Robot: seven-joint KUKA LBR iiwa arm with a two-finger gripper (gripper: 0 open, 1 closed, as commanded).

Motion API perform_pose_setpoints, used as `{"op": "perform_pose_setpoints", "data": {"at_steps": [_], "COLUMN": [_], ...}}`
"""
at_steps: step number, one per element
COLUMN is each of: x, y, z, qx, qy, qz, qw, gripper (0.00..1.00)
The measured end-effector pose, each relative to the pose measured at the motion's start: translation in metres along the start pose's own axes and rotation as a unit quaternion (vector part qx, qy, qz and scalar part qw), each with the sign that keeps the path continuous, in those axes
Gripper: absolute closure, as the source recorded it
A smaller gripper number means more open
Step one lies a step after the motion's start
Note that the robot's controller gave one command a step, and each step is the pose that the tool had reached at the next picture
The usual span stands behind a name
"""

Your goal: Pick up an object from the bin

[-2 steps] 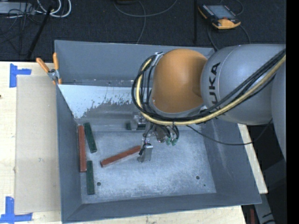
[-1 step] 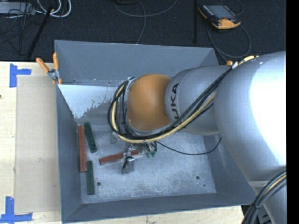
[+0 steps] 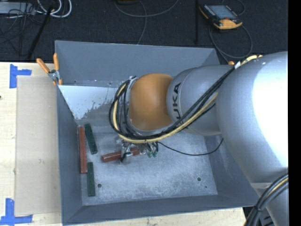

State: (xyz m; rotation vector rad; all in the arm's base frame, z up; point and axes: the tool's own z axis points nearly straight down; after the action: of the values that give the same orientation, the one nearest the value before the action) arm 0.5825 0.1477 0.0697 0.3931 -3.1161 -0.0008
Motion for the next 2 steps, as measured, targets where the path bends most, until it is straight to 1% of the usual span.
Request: {"op": "perform_pose_setpoints", "data": {"at_steps": [1,2], "x": [-0.004,0.051], "y": [-0.012,0.001], "z": [-0.132,-0.097], "qx": [0.0,0.0], "qy": [-0.0052,0.0035], "qz": [0.027,0.012], "qw": [0.9996,0.9999], "gripper": [1.0,1.0]}}
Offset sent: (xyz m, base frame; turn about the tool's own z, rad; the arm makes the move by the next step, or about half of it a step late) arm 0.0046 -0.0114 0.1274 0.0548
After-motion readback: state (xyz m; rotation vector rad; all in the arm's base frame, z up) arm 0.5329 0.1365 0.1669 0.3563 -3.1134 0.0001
